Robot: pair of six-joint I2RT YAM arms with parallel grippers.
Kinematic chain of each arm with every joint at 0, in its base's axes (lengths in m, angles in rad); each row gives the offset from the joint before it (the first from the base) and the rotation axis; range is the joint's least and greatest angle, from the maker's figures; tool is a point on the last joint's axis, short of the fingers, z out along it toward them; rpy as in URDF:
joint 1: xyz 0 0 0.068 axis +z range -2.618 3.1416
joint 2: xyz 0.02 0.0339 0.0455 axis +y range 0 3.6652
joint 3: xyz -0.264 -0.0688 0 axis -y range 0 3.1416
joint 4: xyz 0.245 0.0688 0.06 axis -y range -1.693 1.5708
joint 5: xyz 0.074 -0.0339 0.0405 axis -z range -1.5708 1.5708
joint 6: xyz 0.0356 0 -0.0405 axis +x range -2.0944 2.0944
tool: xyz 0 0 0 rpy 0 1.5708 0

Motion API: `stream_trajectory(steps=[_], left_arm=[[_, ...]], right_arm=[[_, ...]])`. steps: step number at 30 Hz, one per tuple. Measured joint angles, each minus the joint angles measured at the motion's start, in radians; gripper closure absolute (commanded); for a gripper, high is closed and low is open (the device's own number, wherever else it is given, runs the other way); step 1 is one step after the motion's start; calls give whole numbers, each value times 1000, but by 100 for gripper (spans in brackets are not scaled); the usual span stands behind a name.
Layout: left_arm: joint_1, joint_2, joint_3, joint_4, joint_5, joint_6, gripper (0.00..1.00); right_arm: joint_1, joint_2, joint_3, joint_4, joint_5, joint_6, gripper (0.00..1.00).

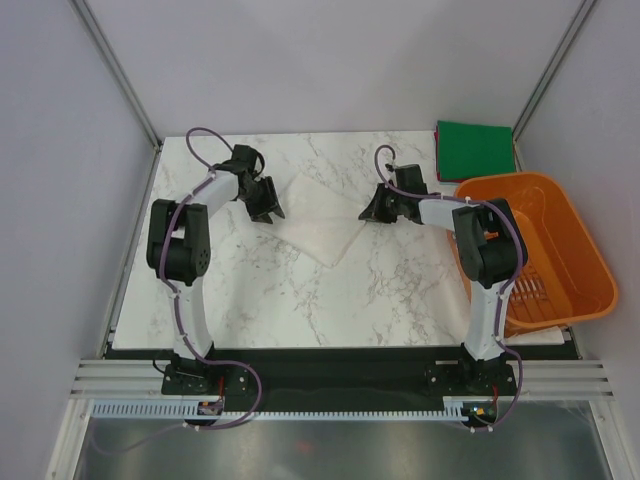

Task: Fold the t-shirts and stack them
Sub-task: Neatly place the folded tshirt to the corner

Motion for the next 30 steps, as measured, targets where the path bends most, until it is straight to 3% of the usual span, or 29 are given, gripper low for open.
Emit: stream_trajectory(steps=[5,14,22,30], left_arm=[[-7,-143,-50,-110,4,6,48],[-28,-581,-224,-142,17,74,49],[-63,-614,-391,-133,68,94,50],[-92,-639,-402,-103,117,94,50]], right_arm=[[4,-5,37,-74,23,-45,100],[12,-69,251,-320,209,-222,100],[3,-65,489,-496,469,-441,100],[-61,-48,558,-533,663,-639,100]])
